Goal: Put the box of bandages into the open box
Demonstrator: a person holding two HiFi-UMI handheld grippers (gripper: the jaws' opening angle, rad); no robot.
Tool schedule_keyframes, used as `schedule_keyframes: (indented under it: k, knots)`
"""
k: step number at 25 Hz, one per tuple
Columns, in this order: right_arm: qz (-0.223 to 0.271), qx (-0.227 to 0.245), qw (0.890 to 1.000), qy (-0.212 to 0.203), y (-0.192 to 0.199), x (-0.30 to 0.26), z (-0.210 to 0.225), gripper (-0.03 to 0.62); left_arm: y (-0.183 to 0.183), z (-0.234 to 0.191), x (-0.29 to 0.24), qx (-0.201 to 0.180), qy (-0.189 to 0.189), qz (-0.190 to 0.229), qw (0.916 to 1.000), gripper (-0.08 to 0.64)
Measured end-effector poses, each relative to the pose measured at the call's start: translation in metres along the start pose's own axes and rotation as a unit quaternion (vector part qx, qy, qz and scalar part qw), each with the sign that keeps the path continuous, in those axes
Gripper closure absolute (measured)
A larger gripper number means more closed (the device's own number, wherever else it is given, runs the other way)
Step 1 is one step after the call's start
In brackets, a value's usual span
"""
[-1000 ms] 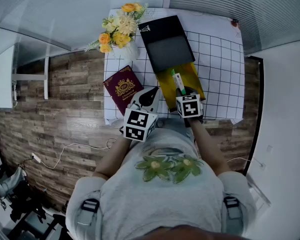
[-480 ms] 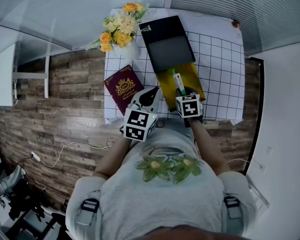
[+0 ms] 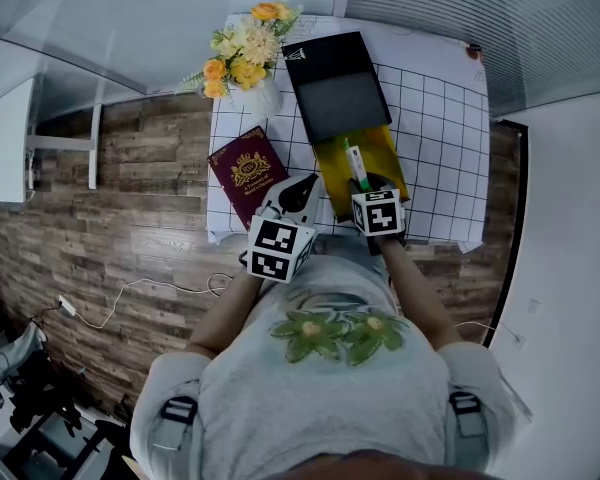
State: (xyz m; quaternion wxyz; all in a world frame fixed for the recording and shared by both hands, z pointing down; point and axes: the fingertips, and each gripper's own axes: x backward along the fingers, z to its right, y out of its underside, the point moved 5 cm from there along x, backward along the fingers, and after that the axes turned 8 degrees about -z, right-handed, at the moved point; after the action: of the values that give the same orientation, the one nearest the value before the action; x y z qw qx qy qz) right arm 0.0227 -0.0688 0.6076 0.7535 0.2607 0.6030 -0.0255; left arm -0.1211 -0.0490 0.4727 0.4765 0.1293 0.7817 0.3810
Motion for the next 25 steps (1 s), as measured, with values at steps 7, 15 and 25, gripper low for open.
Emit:
schedule_keyframes:
  k: [7, 15, 25]
  knots:
    - [0.006, 0.007, 1.000, -0.009, -0.001, 0.010, 0.000, 0.430, 0.000, 0.009, 0.001, 0.006, -0.004, 0.004, 1.0000, 0.552]
    - [0.025, 0.016, 0.999, -0.028, -0.006, 0.031, -0.004, 0.422, -0.002, 0.017, 0.001, 0.012, -0.009, 0.011, 0.9998, 0.552]
    - [0.046, 0.015, 0.998, -0.046, -0.010, 0.055, 0.000, 0.444, -0.005, 0.030, -0.003, 0.017, -0.013, 0.014, 0.9997, 0.552]
